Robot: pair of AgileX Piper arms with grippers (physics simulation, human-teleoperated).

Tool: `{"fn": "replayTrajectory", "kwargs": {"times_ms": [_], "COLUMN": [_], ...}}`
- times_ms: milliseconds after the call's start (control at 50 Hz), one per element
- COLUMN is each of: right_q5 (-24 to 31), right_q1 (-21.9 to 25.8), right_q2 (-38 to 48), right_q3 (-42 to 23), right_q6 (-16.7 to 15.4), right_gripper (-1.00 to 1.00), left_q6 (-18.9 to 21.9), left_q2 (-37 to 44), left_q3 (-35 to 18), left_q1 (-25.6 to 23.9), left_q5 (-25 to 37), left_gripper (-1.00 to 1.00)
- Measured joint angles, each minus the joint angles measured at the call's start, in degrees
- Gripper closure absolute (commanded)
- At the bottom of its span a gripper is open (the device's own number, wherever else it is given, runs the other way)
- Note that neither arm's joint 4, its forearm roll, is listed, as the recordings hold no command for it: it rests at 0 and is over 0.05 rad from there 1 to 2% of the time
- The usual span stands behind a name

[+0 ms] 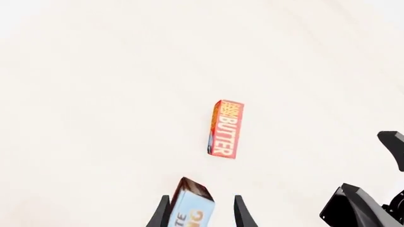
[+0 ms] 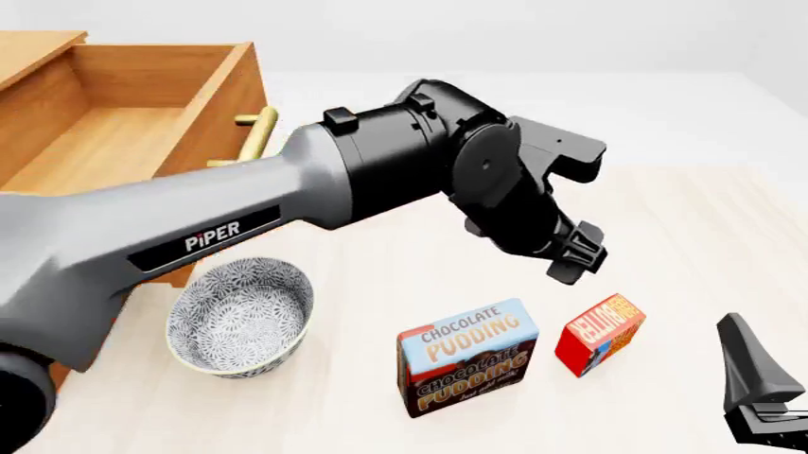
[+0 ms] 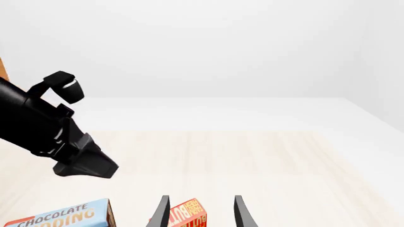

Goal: Put the butter at the back in the top drawer of the cabinet and close it.

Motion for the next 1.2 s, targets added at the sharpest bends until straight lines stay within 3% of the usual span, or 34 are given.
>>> {"fn": "replayTrajectory", "kwargs": {"times_ms": [660, 1200], "right_q5": [0.00, 0.00], "right_q1": [0.00, 0.00], "right_q2": [0.00, 0.00], "right_q3": [0.00, 0.00], "right_q6": [0.00, 0.00], "right_gripper": [-1.00, -1.00], "left_q6": [-1.92, -0.80], "left_q2": [11.08, 15.79], "left_q3": [-11.05, -14.66], "left_q1": [-5.19, -5.80], "left_q5": [3.66, 4.57], "left_gripper": [-1.00, -1.00]}}
